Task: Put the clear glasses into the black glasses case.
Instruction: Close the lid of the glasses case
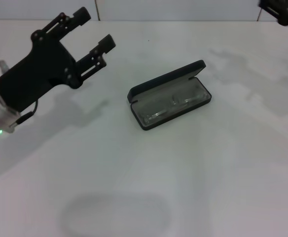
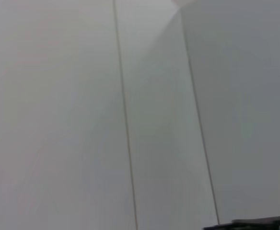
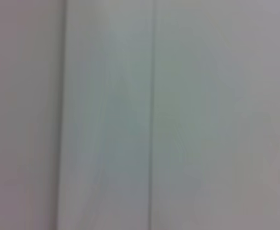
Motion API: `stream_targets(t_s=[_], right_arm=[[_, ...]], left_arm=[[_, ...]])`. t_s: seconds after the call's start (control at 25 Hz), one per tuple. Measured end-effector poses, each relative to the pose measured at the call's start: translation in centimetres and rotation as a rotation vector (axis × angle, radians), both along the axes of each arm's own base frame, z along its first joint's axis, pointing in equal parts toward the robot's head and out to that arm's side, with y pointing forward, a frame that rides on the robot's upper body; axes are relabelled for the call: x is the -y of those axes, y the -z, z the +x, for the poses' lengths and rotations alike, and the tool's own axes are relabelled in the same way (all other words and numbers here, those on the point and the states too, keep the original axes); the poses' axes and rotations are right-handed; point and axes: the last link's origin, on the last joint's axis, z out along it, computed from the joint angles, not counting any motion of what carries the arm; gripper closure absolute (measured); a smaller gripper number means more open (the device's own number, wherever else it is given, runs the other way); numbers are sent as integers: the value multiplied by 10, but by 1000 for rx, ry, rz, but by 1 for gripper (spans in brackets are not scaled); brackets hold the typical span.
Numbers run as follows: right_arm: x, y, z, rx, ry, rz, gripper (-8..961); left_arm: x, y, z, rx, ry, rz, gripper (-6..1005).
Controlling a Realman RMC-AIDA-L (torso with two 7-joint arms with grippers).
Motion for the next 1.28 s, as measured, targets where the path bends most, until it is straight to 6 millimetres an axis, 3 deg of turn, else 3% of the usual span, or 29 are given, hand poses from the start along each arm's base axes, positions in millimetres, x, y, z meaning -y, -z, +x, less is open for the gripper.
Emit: stream_targets(t_s=[0.16, 0.2, 0.24, 0.52, 0.64, 0.88, 1.12, 1.28], right_arm=[[6, 5, 17, -37, 36, 32, 497], [8, 9, 23, -48, 48, 48, 489], [8, 9, 23, -48, 48, 48, 482], [10, 17, 33, -64, 84, 76, 403], [8, 18, 33, -74, 94, 81, 353], [7, 16, 37, -78, 120, 94, 253], [7, 17, 38, -77, 125, 93, 65], [8, 18, 39, -75, 125, 91, 65]], left_arm=[[-21, 10, 5, -19, -79, -65, 298], [-37, 20, 11, -50, -134, -142, 298], [-37, 20, 11, -50, -134, -142, 298], [-94, 45, 31, -144, -372, -296, 298], [-108, 59, 34, -219, -472, -329, 298], [-113, 87, 41, -374, -519, -355, 299], [-108, 96, 44, -411, -502, -384, 299], [-107, 97, 44, -413, -503, -387, 300]])
